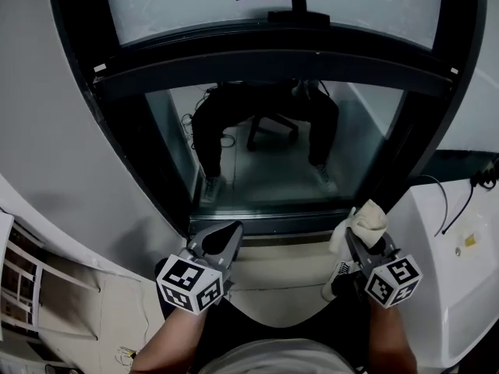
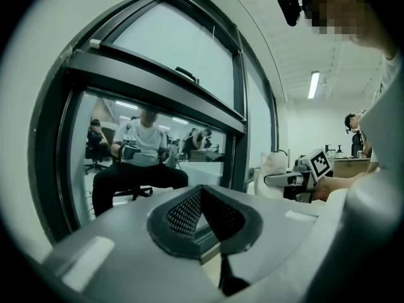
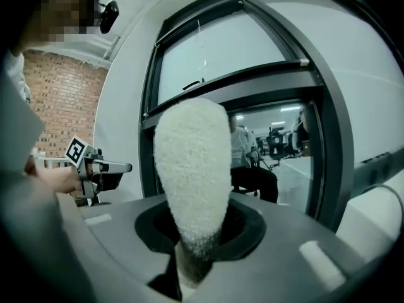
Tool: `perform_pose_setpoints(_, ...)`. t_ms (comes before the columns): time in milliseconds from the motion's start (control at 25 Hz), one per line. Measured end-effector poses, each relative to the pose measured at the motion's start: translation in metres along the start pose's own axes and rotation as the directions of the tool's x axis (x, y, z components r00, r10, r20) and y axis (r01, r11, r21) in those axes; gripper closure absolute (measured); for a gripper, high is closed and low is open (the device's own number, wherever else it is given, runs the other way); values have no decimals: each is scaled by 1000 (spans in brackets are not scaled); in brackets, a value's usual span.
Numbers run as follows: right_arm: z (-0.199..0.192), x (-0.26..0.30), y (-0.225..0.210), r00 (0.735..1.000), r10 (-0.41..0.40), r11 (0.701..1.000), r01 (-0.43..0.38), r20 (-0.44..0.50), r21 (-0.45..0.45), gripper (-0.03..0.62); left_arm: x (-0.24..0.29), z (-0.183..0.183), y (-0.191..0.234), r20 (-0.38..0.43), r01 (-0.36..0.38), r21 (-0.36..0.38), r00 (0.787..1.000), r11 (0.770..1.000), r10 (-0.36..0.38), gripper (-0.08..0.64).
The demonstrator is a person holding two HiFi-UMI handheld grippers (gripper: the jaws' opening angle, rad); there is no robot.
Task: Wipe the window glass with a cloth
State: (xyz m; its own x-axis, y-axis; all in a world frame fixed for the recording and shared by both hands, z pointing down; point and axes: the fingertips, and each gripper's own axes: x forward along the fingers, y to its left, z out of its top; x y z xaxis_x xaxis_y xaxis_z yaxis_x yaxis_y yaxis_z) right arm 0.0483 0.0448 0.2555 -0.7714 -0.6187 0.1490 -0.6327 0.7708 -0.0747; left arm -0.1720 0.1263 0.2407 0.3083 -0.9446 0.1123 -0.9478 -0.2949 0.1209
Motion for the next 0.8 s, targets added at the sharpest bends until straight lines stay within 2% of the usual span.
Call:
perform_pose_setpoints(320,16,-1,1,1000,-14,1000,15,11,-25,512,0,-2,0,6,0,0,1000,1000,0,545)
perform_pose_setpoints(800,12,1,17,1000,12,999,-13,-6,-45,512,1,-2,-8,11,23,-1,1000,1000,-23,545)
